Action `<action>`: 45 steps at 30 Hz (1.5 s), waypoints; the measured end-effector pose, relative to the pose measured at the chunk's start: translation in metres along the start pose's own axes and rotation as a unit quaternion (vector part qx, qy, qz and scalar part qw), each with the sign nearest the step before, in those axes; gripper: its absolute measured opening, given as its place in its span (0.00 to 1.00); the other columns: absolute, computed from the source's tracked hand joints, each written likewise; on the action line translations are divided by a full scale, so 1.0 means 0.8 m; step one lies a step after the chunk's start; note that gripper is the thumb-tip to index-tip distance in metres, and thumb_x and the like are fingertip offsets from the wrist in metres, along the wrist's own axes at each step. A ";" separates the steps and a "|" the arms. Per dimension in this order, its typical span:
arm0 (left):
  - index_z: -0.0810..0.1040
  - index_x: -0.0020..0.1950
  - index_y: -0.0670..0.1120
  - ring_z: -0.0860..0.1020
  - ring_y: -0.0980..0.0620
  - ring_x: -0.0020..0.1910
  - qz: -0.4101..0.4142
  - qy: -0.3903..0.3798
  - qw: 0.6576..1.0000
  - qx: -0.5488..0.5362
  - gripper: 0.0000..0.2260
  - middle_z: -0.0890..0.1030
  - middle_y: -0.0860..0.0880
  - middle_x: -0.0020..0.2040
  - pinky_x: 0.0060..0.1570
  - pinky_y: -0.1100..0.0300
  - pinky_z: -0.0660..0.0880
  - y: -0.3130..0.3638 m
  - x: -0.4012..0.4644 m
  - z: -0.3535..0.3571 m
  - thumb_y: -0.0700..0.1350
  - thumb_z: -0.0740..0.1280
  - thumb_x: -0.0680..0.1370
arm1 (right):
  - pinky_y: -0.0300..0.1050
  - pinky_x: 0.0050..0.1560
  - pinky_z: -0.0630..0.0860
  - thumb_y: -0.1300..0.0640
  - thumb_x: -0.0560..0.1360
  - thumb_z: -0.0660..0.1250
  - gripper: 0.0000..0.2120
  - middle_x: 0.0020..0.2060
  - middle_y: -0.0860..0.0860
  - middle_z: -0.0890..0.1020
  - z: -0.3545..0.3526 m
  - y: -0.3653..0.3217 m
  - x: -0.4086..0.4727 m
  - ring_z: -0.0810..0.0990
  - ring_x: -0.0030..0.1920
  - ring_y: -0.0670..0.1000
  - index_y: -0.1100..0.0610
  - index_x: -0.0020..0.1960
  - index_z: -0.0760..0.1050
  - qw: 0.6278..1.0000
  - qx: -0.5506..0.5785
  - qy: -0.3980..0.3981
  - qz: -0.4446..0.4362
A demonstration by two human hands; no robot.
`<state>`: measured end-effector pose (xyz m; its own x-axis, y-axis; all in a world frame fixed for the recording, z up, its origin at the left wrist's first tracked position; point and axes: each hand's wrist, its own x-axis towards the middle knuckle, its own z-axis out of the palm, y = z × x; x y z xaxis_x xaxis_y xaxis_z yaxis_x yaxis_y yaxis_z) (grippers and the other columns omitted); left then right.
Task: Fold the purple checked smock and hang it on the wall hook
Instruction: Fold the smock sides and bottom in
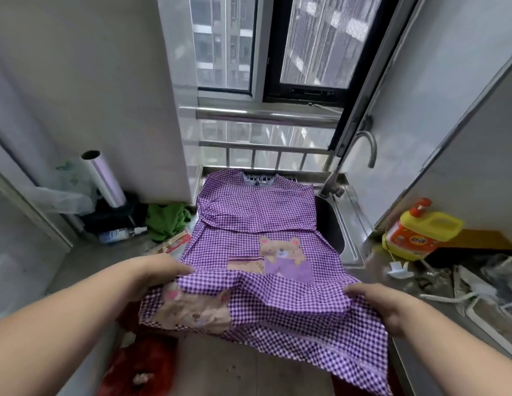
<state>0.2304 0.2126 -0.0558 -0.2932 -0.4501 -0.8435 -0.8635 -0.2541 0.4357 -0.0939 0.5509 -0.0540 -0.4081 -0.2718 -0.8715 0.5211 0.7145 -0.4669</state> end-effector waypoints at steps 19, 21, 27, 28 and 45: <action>0.85 0.62 0.52 0.71 0.47 0.34 0.198 -0.069 0.972 -0.104 0.17 0.73 0.44 0.41 0.36 0.53 0.73 0.044 -0.002 -0.021 0.38 0.63 0.80 | 0.63 0.58 0.84 0.63 0.82 0.69 0.16 0.57 0.60 0.84 0.034 -0.011 -0.007 0.86 0.53 0.61 0.60 0.69 0.73 0.967 0.000 0.164 -0.197; 0.86 0.61 0.45 0.69 0.48 0.36 0.186 -0.139 0.958 -0.166 0.18 0.68 0.45 0.41 0.37 0.53 0.74 0.051 -0.009 -0.024 0.36 0.61 0.79 | 0.61 0.51 0.86 0.69 0.83 0.60 0.13 0.54 0.65 0.85 0.044 -0.019 -0.018 0.86 0.49 0.63 0.65 0.65 0.78 0.970 0.142 0.086 -0.180; 0.86 0.61 0.48 0.72 0.42 0.47 0.252 -0.161 0.953 -0.041 0.25 0.76 0.37 0.45 0.53 0.48 0.71 0.058 -0.019 -0.028 0.27 0.63 0.72 | 0.49 0.41 0.88 0.79 0.77 0.48 0.29 0.50 0.64 0.87 0.059 -0.034 -0.035 0.88 0.46 0.57 0.60 0.64 0.80 0.906 0.370 -0.074 -0.192; 0.86 0.58 0.50 0.73 0.43 0.47 0.271 -0.123 0.955 0.010 0.22 0.78 0.36 0.45 0.52 0.47 0.70 0.060 -0.020 -0.029 0.29 0.65 0.72 | 0.46 0.38 0.87 0.79 0.80 0.50 0.27 0.48 0.63 0.88 0.062 -0.034 -0.035 0.88 0.44 0.55 0.59 0.63 0.80 0.916 0.335 -0.066 -0.212; 0.78 0.57 0.55 0.77 0.49 0.52 0.301 0.196 0.763 0.537 0.15 0.79 0.52 0.52 0.52 0.55 0.78 0.084 -0.020 -0.022 0.60 0.61 0.78 | 0.49 0.59 0.79 0.60 0.80 0.67 0.18 0.56 0.42 0.84 0.043 -0.035 -0.039 0.82 0.56 0.49 0.36 0.58 0.81 0.859 -0.315 0.198 -0.350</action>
<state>0.1841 0.1872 -0.0077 -0.8065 -0.4831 -0.3410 -0.5200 0.8539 0.0201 -0.0701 0.5172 -0.0184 -0.7451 -0.6255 -0.2315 -0.4149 0.7065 -0.5733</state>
